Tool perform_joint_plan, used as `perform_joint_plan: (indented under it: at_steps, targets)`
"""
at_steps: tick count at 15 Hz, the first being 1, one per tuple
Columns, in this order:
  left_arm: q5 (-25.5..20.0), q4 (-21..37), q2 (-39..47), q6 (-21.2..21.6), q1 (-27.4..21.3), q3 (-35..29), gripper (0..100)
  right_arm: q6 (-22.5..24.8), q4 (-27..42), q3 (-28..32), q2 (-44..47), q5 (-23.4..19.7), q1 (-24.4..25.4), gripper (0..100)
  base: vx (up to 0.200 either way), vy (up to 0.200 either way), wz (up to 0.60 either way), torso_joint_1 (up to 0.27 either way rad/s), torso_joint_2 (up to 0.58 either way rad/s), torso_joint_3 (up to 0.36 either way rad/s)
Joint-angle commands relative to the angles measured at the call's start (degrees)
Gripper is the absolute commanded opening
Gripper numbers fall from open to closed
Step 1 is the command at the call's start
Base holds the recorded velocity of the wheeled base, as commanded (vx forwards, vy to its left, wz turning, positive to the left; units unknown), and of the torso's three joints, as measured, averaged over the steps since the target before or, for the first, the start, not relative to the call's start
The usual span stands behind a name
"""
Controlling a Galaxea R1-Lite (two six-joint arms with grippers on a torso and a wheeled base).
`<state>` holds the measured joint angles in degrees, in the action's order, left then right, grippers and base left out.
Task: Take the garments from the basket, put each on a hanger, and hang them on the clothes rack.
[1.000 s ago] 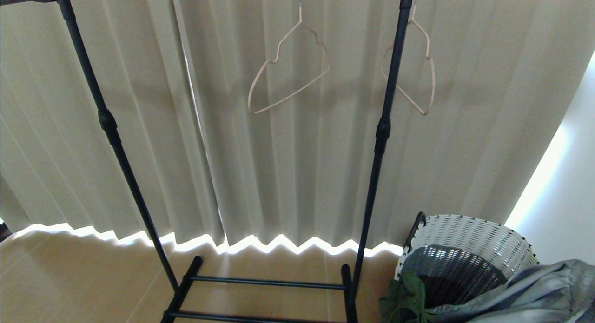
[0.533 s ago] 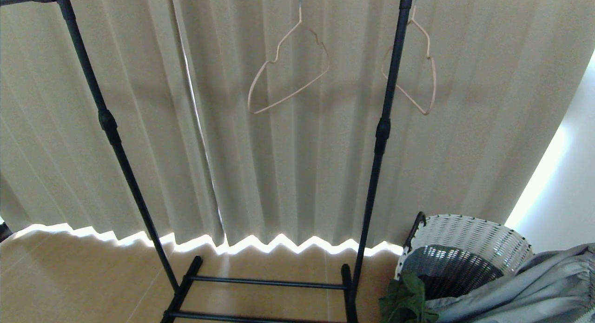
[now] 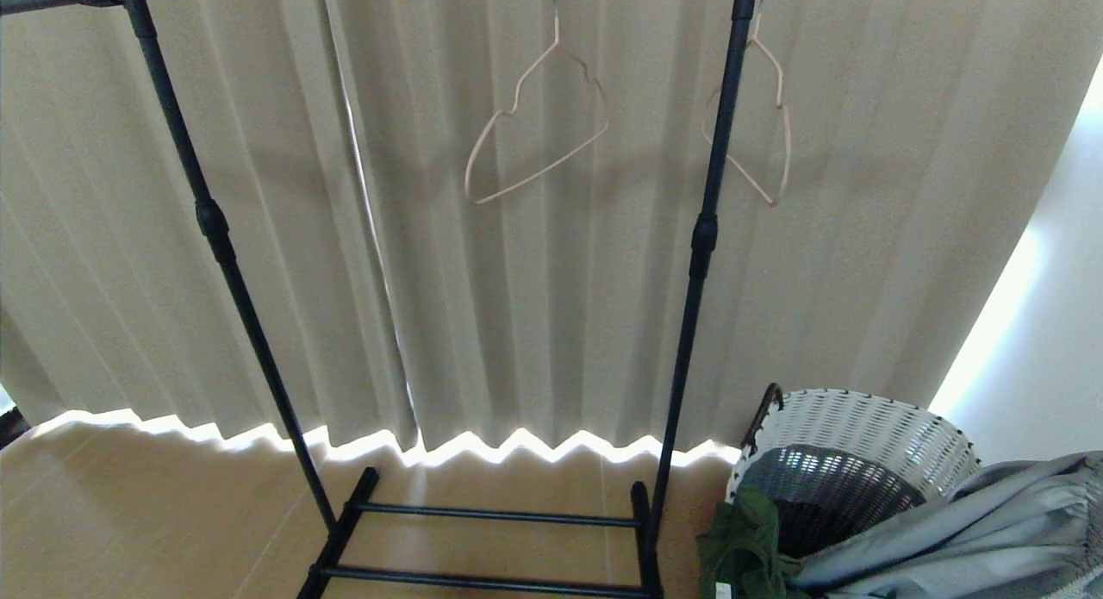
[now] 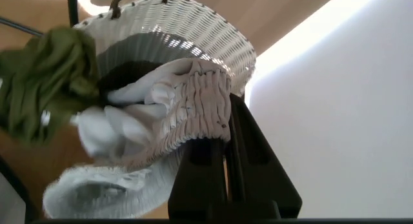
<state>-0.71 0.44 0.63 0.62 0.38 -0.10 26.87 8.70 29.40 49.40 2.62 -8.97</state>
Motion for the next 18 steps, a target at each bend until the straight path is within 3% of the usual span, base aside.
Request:
perform_joint_plan:
  at_steps: [1,3,10,18]
  targets:
    - [0.1,0.0,0.0,0.0,0.1,0.0,100,0.0,0.0,0.0,0.1,0.0,0.0,0,-0.200,0.000,0.00,-0.002,0.00,0.007]
    - [0.1,0.0,0.1,0.0,0.0,0.0,100,0.0,0.0,-0.1,0.1,0.0,0.0,0,-0.200,0.000,0.00,0.000,0.00,0.002]
    - [0.1,0.0,0.0,0.0,0.1,0.0,100,0.3,0.1,-0.4,0.1,0.0,0.1,0,0.000,0.000,0.00,0.000,0.00,0.000]
    - [0.1,0.0,0.0,0.0,0.0,0.0,100,1.2,0.0,-0.5,0.2,0.0,0.1,0,0.000,0.200,0.00,0.004,0.00,0.002]
